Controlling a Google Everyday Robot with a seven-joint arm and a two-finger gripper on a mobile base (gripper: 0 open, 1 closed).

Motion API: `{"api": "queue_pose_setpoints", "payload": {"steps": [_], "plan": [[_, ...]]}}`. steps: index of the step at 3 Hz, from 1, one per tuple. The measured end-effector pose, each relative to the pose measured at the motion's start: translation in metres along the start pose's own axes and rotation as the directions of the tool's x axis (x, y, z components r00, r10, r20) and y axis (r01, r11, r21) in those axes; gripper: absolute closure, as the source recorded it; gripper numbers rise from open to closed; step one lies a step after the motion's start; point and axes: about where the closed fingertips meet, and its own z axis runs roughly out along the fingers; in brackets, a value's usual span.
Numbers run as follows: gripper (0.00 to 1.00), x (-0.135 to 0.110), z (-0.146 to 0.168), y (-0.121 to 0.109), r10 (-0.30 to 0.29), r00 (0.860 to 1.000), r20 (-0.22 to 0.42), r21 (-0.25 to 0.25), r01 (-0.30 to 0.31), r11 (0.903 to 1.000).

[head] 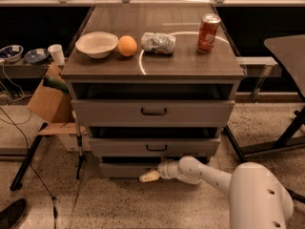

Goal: Open bottom drawer

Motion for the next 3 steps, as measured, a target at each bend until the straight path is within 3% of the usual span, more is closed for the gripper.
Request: {"api": "queue_pose_setpoints", "payload": {"steps": [1, 2, 3], "plan": [[0.0, -0.001, 0.008, 0.005, -0.013, 0.998, -0.069, -0.022, 0.011, 0.9997], [0.0, 0.001, 0.003, 0.009, -0.025, 0.987, -0.161, -0.035, 0.019, 0.9992], [0.0, 0.013, -0.012, 0.012, -0.001, 0.974, -0.225, -0.033, -0.007, 0.9994]]}}
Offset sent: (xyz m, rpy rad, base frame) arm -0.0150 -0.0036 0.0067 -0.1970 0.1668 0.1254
